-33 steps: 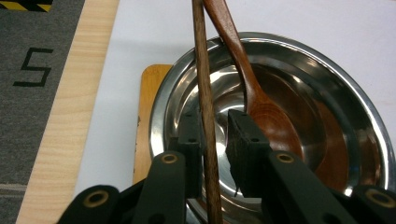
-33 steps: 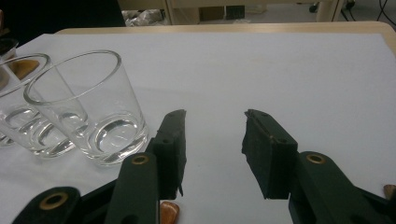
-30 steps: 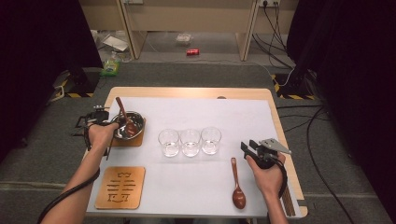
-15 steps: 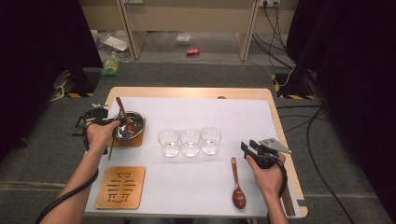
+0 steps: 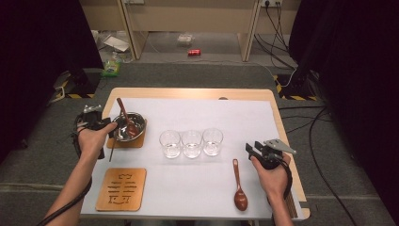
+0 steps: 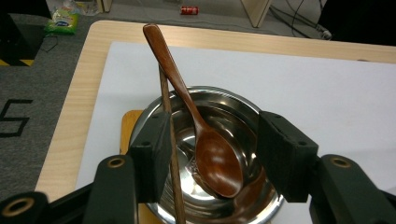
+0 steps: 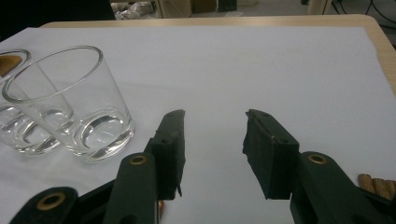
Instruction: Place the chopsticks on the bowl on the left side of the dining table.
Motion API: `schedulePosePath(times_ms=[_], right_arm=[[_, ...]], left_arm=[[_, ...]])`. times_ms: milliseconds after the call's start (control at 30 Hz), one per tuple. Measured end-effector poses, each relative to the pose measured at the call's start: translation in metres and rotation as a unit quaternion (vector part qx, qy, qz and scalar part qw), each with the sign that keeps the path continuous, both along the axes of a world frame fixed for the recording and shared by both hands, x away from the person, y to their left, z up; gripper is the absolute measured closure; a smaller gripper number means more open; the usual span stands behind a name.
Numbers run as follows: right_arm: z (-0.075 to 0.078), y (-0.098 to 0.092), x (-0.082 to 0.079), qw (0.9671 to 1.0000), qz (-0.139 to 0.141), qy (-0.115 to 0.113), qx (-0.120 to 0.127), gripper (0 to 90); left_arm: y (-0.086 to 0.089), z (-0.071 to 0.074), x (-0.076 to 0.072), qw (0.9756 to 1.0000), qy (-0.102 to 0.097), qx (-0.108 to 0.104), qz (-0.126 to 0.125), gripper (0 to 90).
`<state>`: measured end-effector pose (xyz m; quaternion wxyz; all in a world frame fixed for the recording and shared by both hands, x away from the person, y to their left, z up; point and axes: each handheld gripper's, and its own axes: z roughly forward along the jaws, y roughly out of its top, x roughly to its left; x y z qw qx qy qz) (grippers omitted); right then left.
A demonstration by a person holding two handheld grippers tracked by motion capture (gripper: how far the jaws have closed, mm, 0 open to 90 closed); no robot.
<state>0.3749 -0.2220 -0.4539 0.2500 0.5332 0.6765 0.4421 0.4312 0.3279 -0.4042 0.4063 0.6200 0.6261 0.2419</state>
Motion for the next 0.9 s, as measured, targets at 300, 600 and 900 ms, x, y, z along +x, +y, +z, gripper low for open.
schedulePosePath(times_ms=[300,600,900], right_arm=[[0.007,-0.004,0.005,0.9997,-0.004,0.020,-0.012,57.1],[0.019,-0.010,0.013,0.9970,-0.006,0.068,-0.037,57.5],[0.039,-0.022,0.022,0.9877,-0.012,0.142,-0.064,60.0]], left_arm=[[0.004,-0.008,-0.038,0.9997,-0.022,-0.005,-0.011,43.9],[0.007,-0.016,-0.067,0.9990,-0.039,-0.019,-0.008,42.9],[0.012,-0.018,-0.078,0.9993,-0.029,-0.023,-0.007,42.8]])
